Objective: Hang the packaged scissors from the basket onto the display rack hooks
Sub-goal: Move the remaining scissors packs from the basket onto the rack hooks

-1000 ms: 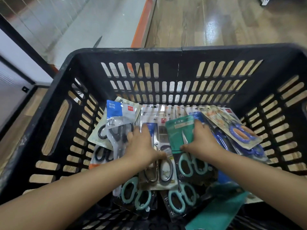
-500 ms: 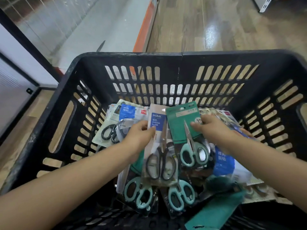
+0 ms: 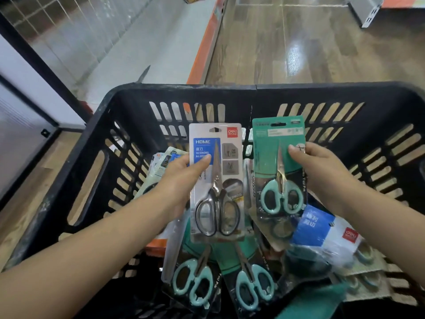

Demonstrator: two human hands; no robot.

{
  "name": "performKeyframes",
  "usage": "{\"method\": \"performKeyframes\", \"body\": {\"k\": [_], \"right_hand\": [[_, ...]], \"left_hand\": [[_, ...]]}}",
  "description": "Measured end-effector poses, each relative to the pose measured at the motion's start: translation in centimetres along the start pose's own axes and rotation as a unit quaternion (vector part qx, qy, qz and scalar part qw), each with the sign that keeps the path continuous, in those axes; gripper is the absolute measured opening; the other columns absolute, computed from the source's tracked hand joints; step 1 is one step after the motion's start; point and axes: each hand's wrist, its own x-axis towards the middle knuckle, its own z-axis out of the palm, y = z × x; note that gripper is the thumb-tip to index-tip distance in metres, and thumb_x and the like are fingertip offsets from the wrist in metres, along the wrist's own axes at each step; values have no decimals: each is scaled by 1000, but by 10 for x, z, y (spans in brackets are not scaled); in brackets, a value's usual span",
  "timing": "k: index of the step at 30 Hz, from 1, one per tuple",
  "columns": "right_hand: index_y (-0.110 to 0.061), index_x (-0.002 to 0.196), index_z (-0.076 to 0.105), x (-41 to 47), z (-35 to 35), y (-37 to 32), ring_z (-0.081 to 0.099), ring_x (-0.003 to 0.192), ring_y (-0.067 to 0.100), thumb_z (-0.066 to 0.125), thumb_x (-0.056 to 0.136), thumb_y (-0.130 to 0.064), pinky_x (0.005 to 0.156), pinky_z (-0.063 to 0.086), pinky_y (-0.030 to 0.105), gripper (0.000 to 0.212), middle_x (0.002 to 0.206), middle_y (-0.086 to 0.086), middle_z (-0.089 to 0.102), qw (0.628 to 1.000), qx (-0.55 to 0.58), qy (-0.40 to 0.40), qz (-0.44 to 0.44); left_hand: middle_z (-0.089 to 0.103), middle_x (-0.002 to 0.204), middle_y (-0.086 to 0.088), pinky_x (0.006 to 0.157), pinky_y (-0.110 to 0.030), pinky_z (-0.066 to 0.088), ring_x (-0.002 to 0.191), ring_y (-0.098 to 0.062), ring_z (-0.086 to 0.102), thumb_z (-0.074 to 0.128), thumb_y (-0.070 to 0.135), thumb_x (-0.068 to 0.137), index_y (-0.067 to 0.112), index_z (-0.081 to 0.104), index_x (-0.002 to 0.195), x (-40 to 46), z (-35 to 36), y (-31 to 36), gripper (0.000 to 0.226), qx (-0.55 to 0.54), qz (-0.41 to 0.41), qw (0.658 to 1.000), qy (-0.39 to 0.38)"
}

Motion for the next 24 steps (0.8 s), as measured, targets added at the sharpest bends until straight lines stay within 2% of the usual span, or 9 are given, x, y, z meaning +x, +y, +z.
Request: {"method": "performKeyframes", "body": {"k": [6, 10, 13, 15, 18, 20, 24], "right_hand": [[-18, 96, 63, 8, 3, 21, 67, 97, 25, 49, 97, -23, 93, 50, 46, 14, 101, 6, 71, 999, -14, 1, 42], [-19, 94, 62, 5, 10, 31, 70, 79, 16, 48, 97, -23, 75, 55, 36, 15, 88, -1, 72, 996, -36, 12, 76], [-20, 92, 62, -2, 17, 26, 68, 83, 14, 48, 97, -26, 77, 52, 34, 16, 91, -4, 71, 994, -45, -1, 104], [-20, 95, 62, -8, 23, 15, 67, 89, 15, 48, 97, -27, 82, 51, 35, 15, 94, -4, 71, 991, -40, -7, 128], [-20, 103, 62, -22, 33, -20, 64, 100, 19, 49, 97, -28, 95, 47, 41, 16, 104, -1, 69, 987, -40, -18, 153], [-20, 109, 61, -33, 40, -59, 61, 108, 22, 50, 96, -29, 100, 44, 44, 19, 110, -1, 68, 986, -43, -23, 159], [-17, 105, 62, -53, 55, -166, 66, 97, 22, 50, 97, -27, 95, 48, 46, 18, 101, 3, 71, 988, -51, -31, 142]], "left_hand": [[72, 102, 2, 92, -32, 48, 103, -16, 65, 60, 24, 92, 21, 69, 94, 10, 4, -15, 10, 30, -7, 999, 14], [72, 100, 2, 80, -21, 52, 95, -14, 68, 60, 22, 91, 17, 68, 101, 5, 0, -26, 14, 58, -38, 997, 32], [73, 99, -1, 83, -30, 54, 91, -17, 69, 60, 21, 92, 17, 69, 98, -4, -10, -21, 12, 83, -72, 993, 42], [73, 95, -3, 78, -32, 55, 86, -19, 69, 59, 20, 92, 19, 67, 92, -13, -18, -7, 8, 65, -107, 990, 63], [72, 94, -3, 75, -30, 54, 82, -18, 68, 59, 21, 92, 18, 66, 92, -31, -30, 29, 8, 52, -139, 985, 91], [72, 92, 0, 67, -23, 53, 77, -11, 67, 58, 21, 93, 19, 67, 91, -47, -37, 64, 9, 44, -128, 985, 106], [70, 85, -2, 53, -16, 50, 62, -5, 65, 56, 16, 93, 16, 63, 85, -85, -54, 166, 10, -9, -106, 984, 142]]}}
